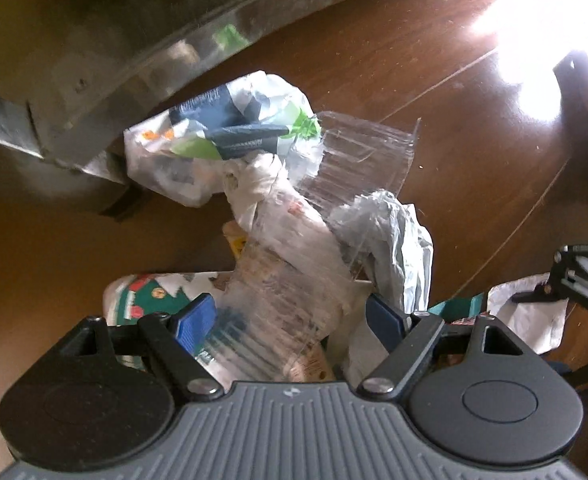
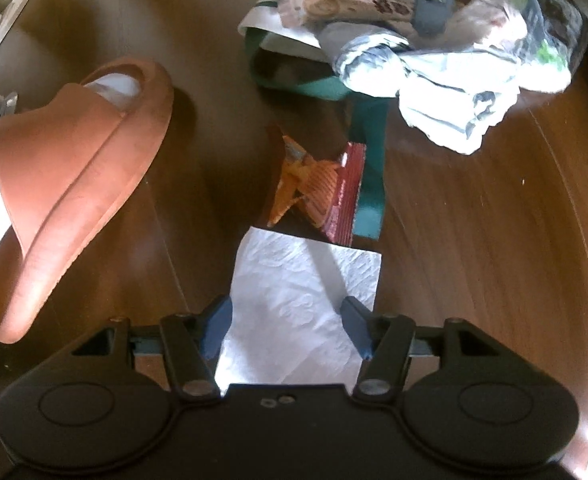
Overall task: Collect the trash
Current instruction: 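Grasp the clear plastic container with the left tool while the right tool grasps the white tissue, then lift the clear container with the left tool while the right tool lifts the tissue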
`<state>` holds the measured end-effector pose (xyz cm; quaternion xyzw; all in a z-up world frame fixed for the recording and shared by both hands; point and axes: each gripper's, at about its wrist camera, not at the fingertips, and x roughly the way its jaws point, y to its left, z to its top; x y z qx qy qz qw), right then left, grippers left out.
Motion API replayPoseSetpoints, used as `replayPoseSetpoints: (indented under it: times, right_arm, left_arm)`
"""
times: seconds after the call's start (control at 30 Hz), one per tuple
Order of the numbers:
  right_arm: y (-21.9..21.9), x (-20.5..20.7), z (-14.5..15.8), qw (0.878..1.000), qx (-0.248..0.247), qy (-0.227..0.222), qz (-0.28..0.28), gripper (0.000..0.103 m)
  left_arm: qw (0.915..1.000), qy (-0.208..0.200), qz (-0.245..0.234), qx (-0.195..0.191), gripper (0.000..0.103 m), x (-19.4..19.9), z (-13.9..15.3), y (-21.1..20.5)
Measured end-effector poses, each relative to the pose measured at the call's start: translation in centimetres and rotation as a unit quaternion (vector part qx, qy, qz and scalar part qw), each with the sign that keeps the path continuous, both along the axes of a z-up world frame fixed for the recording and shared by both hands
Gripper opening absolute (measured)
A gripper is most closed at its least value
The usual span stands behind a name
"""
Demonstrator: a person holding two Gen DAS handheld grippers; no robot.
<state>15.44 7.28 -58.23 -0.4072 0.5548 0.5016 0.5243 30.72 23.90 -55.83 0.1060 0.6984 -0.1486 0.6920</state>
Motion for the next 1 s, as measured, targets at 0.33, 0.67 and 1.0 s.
replayPoseSetpoints:
  times: [0.33, 0.67, 1.0]
  right_arm:
    - [-0.4, -0.3, 0.0, 0.999, -0.015, -0.043, 0.008, 0.013]
    - [-1.3, 3.1, 3.2, 0.997, -0.036, -0.031, -0.060, 0.004]
    - [-3.2, 8.5, 15.9, 0.979, 0.012, -0.080, -0.190, 0.004]
  left_arm:
    - [0.9998, 0.006, 0.014, -0.014, 0.045, 0.3, 0.3, 0.5]
    - [0.9987, -0.007, 0.048, -0.013, 0.045, 0.3, 4.9, 2.3]
    - [0.9973, -0.040, 0.042, -0.044, 0.045, -1.7, 14.6, 0.8]
